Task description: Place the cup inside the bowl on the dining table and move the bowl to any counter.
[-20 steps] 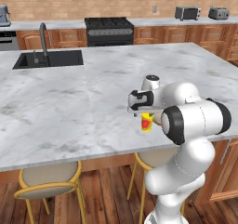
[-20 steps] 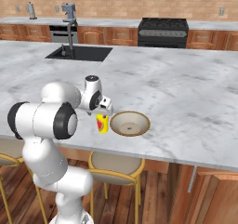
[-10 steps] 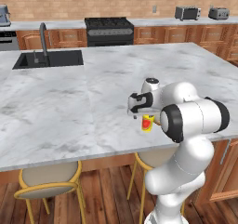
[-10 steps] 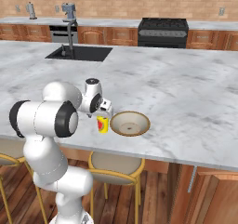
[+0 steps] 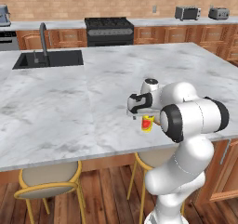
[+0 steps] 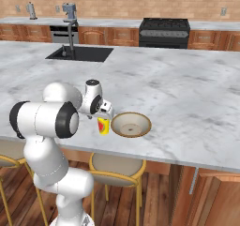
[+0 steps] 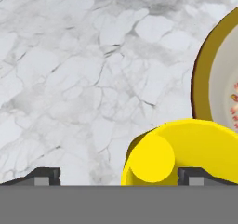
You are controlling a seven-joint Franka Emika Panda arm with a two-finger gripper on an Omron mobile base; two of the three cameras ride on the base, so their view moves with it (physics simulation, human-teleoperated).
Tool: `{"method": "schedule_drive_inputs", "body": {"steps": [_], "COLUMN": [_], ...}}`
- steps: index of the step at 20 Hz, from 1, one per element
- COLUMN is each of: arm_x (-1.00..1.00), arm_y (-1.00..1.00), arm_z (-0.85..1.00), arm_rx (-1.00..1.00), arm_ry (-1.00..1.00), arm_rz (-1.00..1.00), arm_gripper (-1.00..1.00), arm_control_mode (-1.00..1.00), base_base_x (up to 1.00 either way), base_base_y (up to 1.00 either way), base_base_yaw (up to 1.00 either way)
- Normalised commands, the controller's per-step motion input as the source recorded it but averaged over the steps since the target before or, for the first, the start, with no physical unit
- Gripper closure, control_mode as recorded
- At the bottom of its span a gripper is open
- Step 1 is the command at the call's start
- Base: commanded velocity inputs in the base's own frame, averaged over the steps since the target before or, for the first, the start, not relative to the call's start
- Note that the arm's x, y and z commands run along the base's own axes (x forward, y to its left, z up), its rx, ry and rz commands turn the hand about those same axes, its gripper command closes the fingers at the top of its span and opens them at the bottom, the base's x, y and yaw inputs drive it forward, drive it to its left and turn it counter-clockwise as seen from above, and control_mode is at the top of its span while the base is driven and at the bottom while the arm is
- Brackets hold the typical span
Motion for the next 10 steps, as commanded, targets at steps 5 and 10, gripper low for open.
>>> {"method": "schedule_drive_inputs", "body": {"steps": [5,10], "arm_x": [0.0,0.0], "arm_y": [0.0,0.0], "arm_z": [0.0,0.0], "arm_rx": [0.0,0.0], "arm_ry": [0.0,0.0], "arm_rz": [0.0,0.0], "arm_gripper": [1.0,1.0], "arm_control_mode": [-1.0,-1.0], "base_base_x": [0.0,0.0], "base_base_y": [0.0,0.0], "base_base_yaw": [0.0,0.0]}}
